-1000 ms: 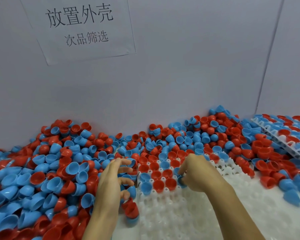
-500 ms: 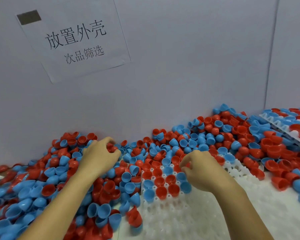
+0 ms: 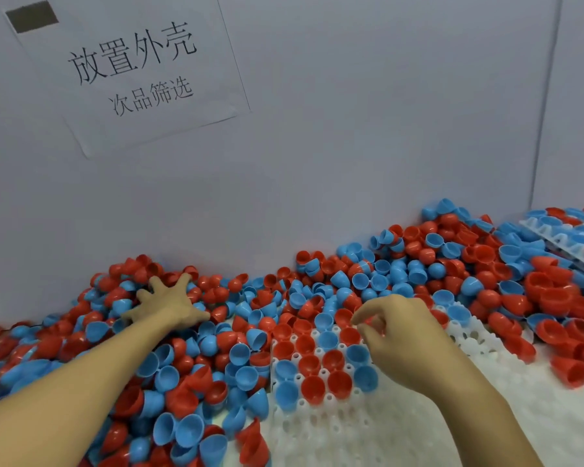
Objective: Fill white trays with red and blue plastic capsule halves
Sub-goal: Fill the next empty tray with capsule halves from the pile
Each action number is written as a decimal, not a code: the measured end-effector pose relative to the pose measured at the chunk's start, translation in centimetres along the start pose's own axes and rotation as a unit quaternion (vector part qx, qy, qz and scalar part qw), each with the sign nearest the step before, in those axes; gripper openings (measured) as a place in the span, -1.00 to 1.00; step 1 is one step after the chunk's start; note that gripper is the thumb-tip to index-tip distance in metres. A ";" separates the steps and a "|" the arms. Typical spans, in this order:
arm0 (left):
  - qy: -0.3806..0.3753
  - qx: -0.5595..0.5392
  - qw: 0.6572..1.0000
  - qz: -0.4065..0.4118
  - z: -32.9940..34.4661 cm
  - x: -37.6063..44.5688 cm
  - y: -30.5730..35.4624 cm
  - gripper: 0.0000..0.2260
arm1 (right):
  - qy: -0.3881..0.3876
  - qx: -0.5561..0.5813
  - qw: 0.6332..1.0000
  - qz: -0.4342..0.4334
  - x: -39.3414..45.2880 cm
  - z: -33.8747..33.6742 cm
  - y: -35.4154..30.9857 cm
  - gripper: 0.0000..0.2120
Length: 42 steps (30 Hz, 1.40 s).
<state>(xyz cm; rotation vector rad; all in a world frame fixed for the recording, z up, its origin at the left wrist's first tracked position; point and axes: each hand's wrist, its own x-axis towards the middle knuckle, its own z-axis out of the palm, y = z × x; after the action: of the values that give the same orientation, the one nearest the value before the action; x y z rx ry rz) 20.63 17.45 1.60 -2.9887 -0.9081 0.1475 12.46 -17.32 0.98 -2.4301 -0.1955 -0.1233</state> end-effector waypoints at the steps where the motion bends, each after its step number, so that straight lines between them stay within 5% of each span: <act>1: -0.015 0.010 1.000 -0.008 -0.2 0.2 0.0 -0.10 | 0.002 0.003 1.000 -0.001 0.0 -0.1 0.0 -0.78; 4: -0.038 0.026 0.999 -0.027 -0.4 0.6 -0.5 -0.12 | 0.002 0.012 1.000 -0.002 0.0 -0.2 0.1 -0.78; 11: 0.085 0.023 0.994 0.066 -0.4 0.6 -3.3 -0.54 | -0.002 0.017 1.000 -0.004 0.2 0.1 0.3 -0.79; 15: 0.102 -0.137 0.981 0.088 -2.3 1.1 -4.5 -0.77 | -0.003 0.024 1.000 -0.011 0.4 0.2 0.5 -0.81; 19: 0.101 -0.309 0.944 0.047 -3.9 1.5 -5.3 -0.75 | 0.001 0.038 0.999 -0.016 0.5 0.3 0.7 -0.83; 25: -0.044 -0.508 0.857 -0.074 -5.1 0.2 -6.2 -0.77 | -0.011 0.059 0.998 -0.026 0.6 0.5 0.2 -0.85; 28: -0.050 -0.593 0.798 -0.096 -5.7 -0.5 -6.3 -0.81 | -0.019 0.061 0.998 -0.029 0.5 0.6 0.1 -0.84; 32: 0.004 -0.713 0.695 -0.091 -7.1 -1.5 -6.4 -0.63 | -0.022 0.059 0.997 -0.035 0.5 0.9 -0.2 -0.84; 39: -0.017 -0.876 0.474 -0.086 -8.2 -8.8 -3.3 -0.88 | -0.026 0.070 0.996 -0.057 -0.3 1.0 -2.4 -0.85; 42: -0.030 -0.917 0.394 -0.059 -6.9 -13.0 -1.9 -0.78 | -0.061 0.111 0.987 -0.102 -1.1 1.5 -5.2 -0.84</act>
<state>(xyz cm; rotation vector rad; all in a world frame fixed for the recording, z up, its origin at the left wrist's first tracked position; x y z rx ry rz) 9.45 11.88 9.70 -4.0514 -2.3775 -2.4320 10.53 -12.52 3.02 -2.1911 -0.4889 -0.0409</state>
